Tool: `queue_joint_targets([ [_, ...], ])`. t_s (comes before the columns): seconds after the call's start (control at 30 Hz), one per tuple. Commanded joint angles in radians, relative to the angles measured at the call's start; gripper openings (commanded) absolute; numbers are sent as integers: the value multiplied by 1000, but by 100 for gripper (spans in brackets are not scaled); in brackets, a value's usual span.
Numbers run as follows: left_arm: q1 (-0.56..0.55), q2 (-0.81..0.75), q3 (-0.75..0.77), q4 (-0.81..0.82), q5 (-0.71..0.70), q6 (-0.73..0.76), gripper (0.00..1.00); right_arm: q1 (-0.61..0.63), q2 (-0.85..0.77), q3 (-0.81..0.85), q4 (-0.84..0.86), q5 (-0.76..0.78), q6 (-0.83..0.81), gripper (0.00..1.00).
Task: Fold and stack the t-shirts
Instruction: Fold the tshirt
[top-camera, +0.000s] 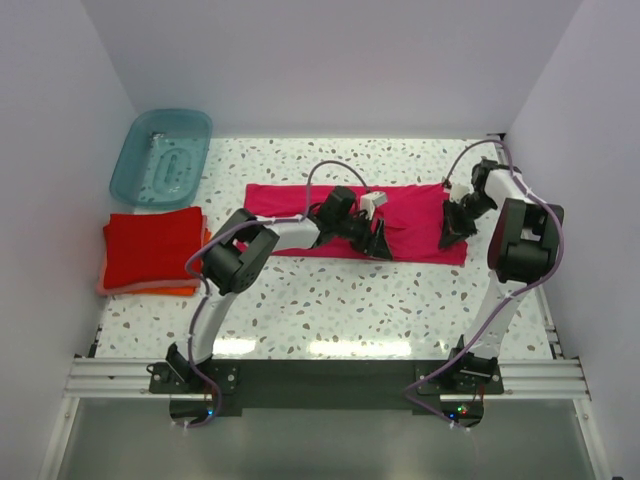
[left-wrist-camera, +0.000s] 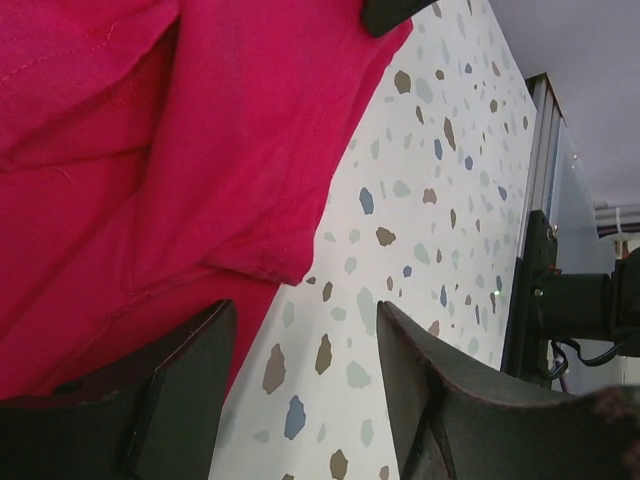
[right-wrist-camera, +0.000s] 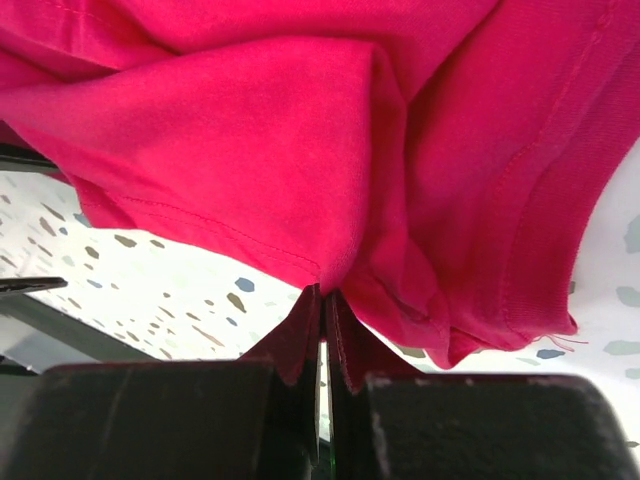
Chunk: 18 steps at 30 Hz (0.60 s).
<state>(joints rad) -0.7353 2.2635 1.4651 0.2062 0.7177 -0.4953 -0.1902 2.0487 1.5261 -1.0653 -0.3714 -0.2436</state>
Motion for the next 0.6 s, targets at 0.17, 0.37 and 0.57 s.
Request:
queue_joint_targets([
  [0.17,-29,-15,11,123,-47,-92,54,-2,-22,23,-15,-52,6,0],
  [0.37,-27,-197,-138,200,-148,206,39,-3,-25,22,-13,-46,3,0],
  [0.57,-52,-266,-166,157,-98,857,41,-3,-28,16,-1,-46,32,0],
])
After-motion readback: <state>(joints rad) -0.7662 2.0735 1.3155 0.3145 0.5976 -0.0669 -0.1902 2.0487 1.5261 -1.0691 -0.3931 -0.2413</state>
